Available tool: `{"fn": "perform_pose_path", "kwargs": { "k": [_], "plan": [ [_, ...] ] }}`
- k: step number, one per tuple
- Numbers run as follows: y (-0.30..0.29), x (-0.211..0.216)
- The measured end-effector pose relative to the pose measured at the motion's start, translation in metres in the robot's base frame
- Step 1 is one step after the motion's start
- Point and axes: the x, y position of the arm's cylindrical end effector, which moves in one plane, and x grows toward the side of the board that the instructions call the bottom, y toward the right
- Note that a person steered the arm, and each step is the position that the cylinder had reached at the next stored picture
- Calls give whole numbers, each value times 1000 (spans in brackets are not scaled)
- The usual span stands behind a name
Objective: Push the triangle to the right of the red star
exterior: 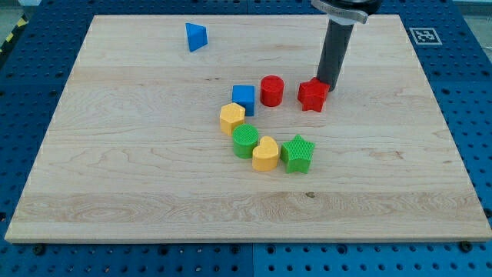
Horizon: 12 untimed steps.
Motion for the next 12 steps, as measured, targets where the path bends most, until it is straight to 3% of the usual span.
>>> {"fn": "perform_pose_path", "kwargs": {
  "k": [3, 5, 7, 8, 9, 10, 12],
  "plan": [
    [-29, -1],
    [-81, -49],
    [-217, -51],
    [-299, -73],
    [-328, -125],
    [-317, -154],
    [-265, -153]
  ]
}}
